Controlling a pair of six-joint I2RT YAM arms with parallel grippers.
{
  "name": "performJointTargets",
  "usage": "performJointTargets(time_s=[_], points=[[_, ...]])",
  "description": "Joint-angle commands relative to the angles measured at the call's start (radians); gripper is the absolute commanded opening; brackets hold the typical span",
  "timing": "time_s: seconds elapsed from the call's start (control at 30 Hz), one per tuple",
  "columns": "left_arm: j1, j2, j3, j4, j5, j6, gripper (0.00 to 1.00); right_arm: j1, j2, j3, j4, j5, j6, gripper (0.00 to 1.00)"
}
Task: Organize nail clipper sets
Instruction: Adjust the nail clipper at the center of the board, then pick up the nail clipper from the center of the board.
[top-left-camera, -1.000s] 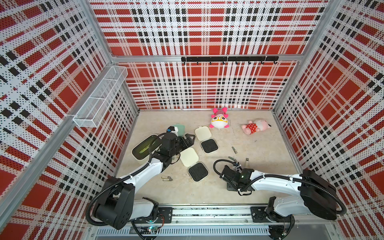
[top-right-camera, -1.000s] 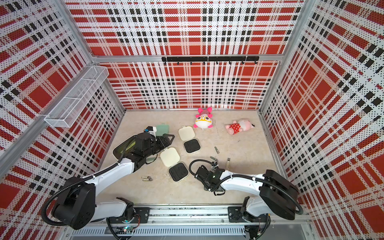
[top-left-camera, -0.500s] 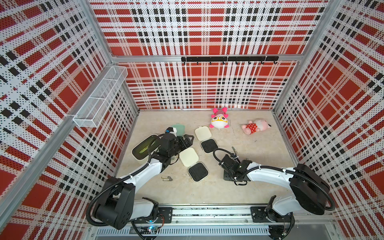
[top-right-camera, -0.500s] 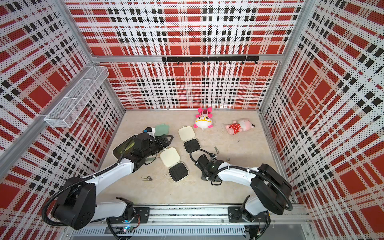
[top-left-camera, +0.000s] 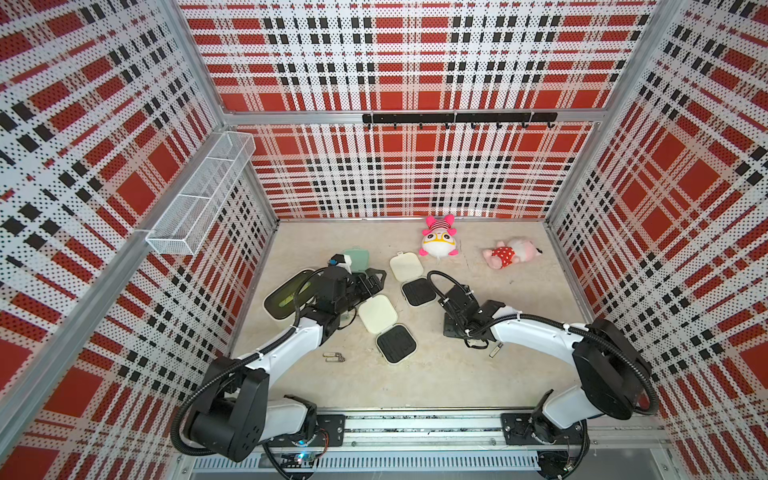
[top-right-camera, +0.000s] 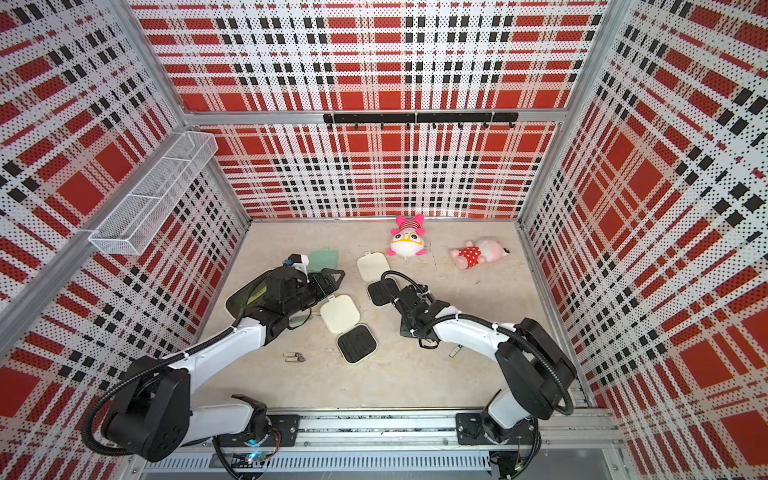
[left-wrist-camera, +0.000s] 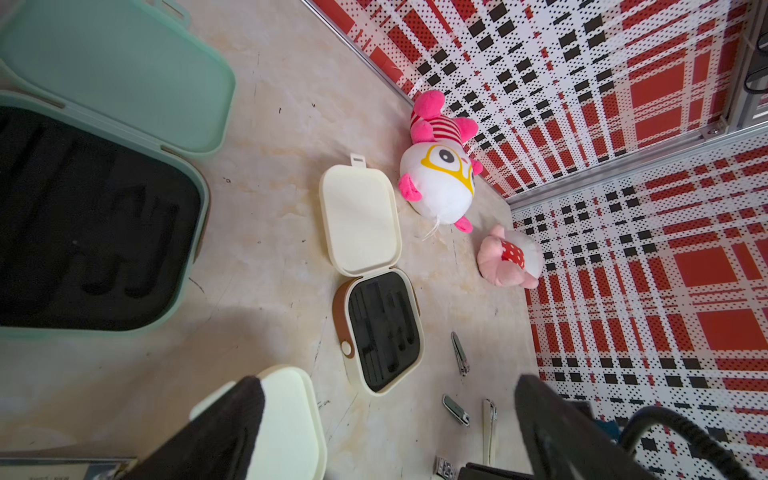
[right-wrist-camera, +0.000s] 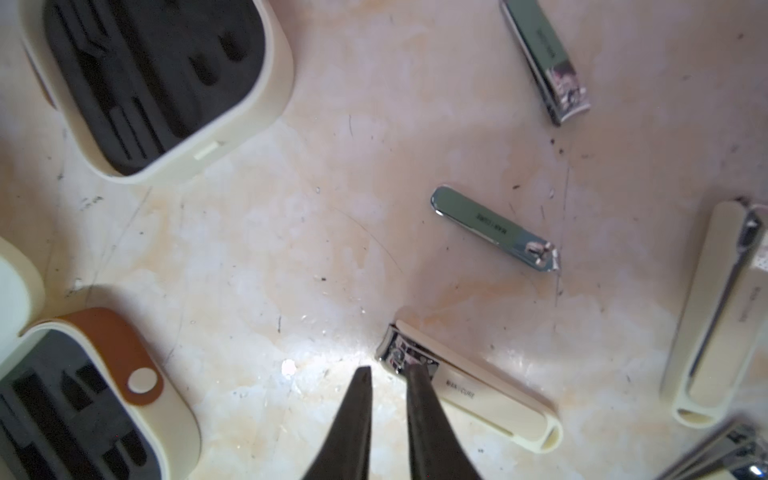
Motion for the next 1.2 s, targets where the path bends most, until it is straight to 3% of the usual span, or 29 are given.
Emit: performJointTargets(time_s=[0.0,0.13,0.33,0.67,1.17], points=[[0.018,-0.035,-0.032,-0.012,0.014,0.016,0.98,-0.038,-0.059,-0.007,-0.046,0.020,-0.070,0.31],[0.021,-0.050,-0.055,-0.015,0.014,0.014,0.98,-0.076,-0.093,-0.045,-0.033,0.004,-0.125,0.54],[0.020,-0.059,-0.070,-0.005,0.015,0.002,0.98,-0.117,-0.095,-0.088,0.040,-0.070,-0.169,0.68],[0.018,-0.055,-0.069,-0.001,0.011,0.001,0.98,-0.122,-0.056,-0.132,0.121,-0.128,-0.157,0.79],[0.017,-0.053,-0.070,0.007,0.013,0.000,0.98,-0.107,-0.051,-0.175,0.129,-0.176,-0.113,0.80]])
